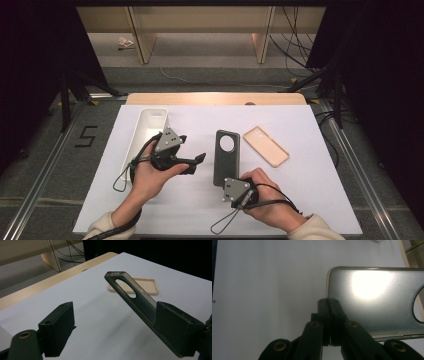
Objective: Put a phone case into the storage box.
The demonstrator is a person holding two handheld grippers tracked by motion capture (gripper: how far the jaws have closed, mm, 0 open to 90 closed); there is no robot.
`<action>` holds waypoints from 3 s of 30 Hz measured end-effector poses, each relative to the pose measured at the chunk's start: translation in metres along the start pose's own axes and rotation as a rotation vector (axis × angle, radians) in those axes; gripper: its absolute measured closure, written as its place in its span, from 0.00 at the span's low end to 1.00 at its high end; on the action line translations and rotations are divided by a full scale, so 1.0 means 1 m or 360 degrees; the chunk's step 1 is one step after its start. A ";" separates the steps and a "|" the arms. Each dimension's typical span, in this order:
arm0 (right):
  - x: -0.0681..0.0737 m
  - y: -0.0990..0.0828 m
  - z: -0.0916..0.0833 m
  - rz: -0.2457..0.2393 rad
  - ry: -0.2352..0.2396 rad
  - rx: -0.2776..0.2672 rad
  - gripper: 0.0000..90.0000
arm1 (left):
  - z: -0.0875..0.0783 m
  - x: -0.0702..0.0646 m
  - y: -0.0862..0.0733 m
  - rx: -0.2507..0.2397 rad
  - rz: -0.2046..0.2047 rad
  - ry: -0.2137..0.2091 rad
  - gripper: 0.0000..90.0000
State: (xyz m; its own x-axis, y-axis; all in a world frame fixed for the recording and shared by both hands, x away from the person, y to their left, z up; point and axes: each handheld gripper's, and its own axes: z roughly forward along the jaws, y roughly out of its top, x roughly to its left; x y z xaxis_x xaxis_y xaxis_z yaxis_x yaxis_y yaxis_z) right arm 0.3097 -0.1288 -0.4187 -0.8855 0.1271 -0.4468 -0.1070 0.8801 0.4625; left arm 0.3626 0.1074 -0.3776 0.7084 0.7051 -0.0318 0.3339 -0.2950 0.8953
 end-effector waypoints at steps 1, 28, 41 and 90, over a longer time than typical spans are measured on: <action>0.000 0.000 0.000 0.0002 -0.0010 -0.0006 1.00 | 0.001 0.000 0.000 0.0006 0.0005 0.0000 0.18; 0.008 0.008 0.001 -0.0071 -0.0014 -0.0034 1.00 | 0.037 -0.009 0.012 0.0127 -0.0082 -0.0010 0.33; 0.016 0.014 0.002 -0.0129 0.0007 -0.0032 1.00 | 0.044 -0.002 0.009 0.0184 -0.0223 -0.0035 0.52; 0.014 0.011 0.009 -0.0025 -0.0023 -0.0077 0.80 | 0.035 -0.015 0.016 0.0000 -0.0281 -0.0199 0.92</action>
State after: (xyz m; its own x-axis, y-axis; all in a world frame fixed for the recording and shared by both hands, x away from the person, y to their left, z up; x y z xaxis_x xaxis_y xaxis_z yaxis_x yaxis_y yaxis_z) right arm 0.2997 -0.1136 -0.4268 -0.8771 0.1204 -0.4650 -0.1428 0.8589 0.4919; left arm 0.3786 0.0695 -0.3786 0.7105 0.6605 -0.2428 0.4596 -0.1743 0.8708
